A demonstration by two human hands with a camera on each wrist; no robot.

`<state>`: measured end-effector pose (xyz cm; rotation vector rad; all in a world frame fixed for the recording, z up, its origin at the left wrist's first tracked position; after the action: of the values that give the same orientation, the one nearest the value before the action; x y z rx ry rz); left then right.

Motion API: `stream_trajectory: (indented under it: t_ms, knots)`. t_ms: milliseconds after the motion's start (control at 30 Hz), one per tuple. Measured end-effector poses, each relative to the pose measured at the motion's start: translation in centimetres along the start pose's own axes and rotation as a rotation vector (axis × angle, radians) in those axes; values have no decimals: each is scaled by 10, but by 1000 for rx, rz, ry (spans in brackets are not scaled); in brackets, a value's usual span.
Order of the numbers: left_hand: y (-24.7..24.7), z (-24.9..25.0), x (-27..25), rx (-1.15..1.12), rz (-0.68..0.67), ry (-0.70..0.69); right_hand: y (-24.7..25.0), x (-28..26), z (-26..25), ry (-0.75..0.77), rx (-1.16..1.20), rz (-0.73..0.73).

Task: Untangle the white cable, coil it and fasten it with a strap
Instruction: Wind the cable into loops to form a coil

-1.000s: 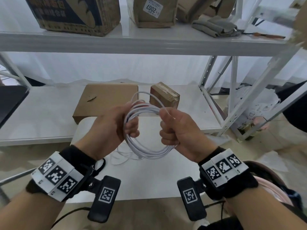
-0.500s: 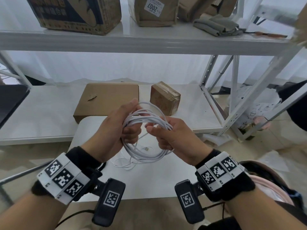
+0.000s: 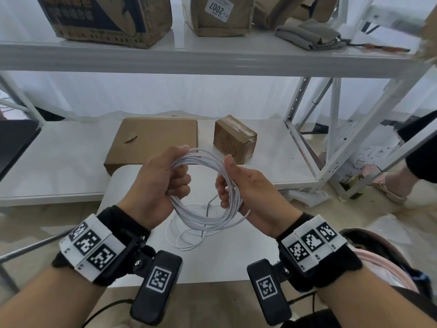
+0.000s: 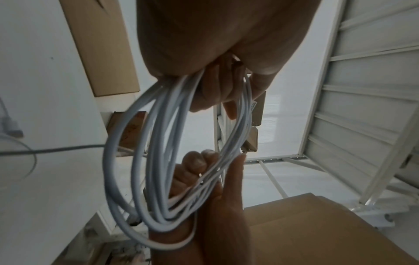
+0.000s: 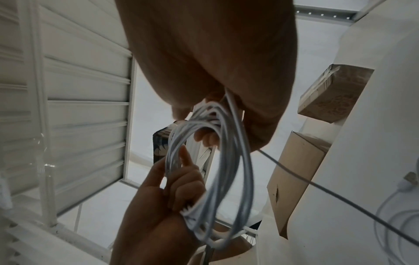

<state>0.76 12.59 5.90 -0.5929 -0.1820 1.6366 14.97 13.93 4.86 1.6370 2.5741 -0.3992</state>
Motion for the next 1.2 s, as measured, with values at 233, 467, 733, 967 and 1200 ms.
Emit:
stream_trajectory:
  t_ms: [233,467,733,967,1200]
  knots:
    - [5,-5,3,-24,53,21,11,-4,-16,167,-308,225]
    - [5,11,0,177,90,-142,8,-1,-10,187,-74,144]
    - [10,11,1,2,80,-167,-10,0,-3,-38,442,-63]
    - [-12,-18,-8,-404,-77,84,2,7,7,-113,673,29]
    - [-39,-44,-22,-505,-105,173,17,6,2,-42,769,162]
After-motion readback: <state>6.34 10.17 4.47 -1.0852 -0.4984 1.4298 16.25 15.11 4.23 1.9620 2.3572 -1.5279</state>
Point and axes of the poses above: each hand's wrist, its own x-axis towards the middle knuckle, its own y-axis out of the back of the hand, z = x × y, the point moved 10 cm from there along x, towards the middle knuckle
